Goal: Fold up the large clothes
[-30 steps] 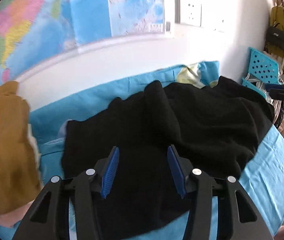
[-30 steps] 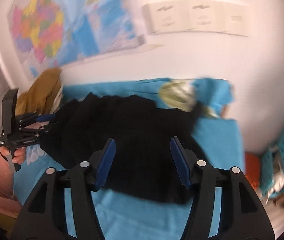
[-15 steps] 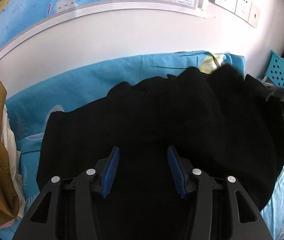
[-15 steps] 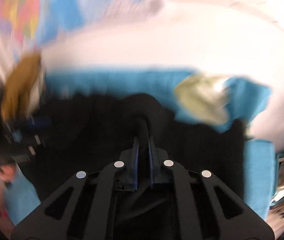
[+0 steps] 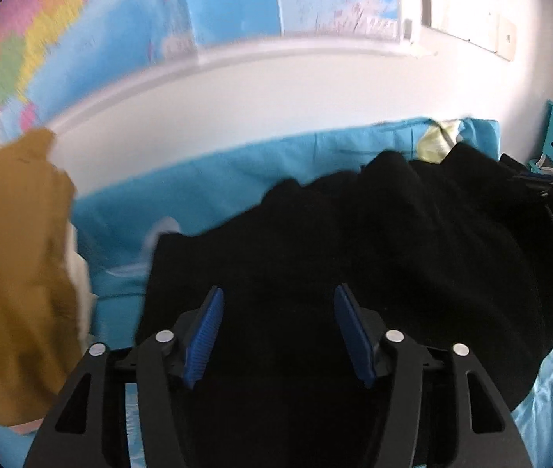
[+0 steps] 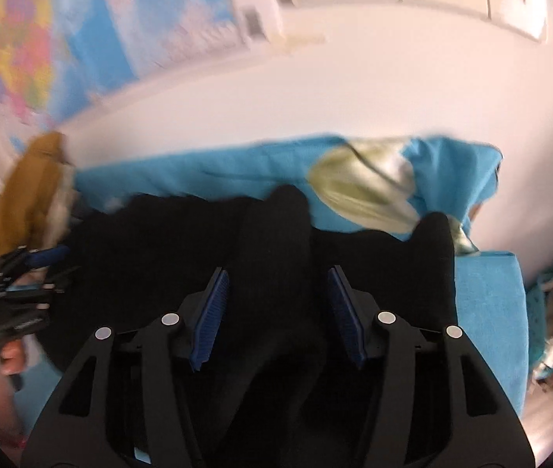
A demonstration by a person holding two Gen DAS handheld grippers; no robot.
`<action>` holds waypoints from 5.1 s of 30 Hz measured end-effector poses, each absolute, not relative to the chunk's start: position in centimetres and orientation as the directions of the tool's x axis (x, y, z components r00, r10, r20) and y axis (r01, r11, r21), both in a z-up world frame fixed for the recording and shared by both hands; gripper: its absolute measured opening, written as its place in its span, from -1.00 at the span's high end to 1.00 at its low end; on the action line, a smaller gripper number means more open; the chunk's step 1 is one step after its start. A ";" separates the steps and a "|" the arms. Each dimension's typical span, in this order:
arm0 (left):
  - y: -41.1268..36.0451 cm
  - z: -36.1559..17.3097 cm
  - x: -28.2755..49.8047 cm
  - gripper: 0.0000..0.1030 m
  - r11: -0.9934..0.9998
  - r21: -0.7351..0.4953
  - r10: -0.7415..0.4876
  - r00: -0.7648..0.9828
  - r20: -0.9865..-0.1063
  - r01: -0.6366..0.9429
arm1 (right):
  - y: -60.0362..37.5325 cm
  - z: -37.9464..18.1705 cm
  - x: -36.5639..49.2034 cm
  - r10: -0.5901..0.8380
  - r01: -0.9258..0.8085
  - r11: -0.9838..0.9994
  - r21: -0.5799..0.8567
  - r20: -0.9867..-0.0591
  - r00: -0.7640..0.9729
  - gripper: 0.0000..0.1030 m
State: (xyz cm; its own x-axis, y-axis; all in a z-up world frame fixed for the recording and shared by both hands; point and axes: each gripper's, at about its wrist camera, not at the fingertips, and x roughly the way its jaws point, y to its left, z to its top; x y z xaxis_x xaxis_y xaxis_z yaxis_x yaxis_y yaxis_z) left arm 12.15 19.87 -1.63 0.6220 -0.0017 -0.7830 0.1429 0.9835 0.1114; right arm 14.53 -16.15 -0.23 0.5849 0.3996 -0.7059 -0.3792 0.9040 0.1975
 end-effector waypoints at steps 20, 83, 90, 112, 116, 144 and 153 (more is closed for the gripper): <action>21.3 -2.1 10.8 -0.24 0.991 0.113 0.043 0.608 -0.793 0.078 | -14.2 -5.6 17.4 0.376 -0.355 0.910 0.215 -0.791 0.483 -0.03; 27.5 -3.8 -1.9 0.02 0.977 -0.207 -0.201 0.558 -0.805 0.052 | -24.4 -0.9 1.8 0.360 -0.320 0.929 0.186 -0.654 0.666 -0.60; 28.1 -3.5 -0.6 0.24 0.967 -0.252 -0.225 0.552 -0.803 0.029 | -22.2 -3.0 7.4 0.340 -0.315 0.932 0.177 -0.725 0.599 0.96; 27.0 -2.9 -3.3 -0.38 0.999 -0.051 -0.041 0.585 -0.810 0.000 | -22.4 1.1 4.1 0.380 -0.310 0.925 0.221 -0.560 0.736 -0.14; 26.7 -2.5 -3.9 -0.43 0.999 -0.054 -0.045 0.592 -0.805 0.002 | -20.4 0.9 4.1 0.460 -0.392 0.886 0.247 -0.569 0.681 -0.13; 23.7 -5.5 -5.0 -0.44 0.852 -0.496 -0.519 0.392 -0.760 0.166 | -21.3 -5.5 -1.0 0.744 -0.308 0.659 0.686 -0.535 0.401 -0.61; 25.1 -6.7 -1.6 -0.55 0.783 -0.621 -0.573 0.424 -0.701 0.031 | -21.4 -8.4 0.6 0.737 -0.172 0.636 0.752 -0.526 0.425 -0.59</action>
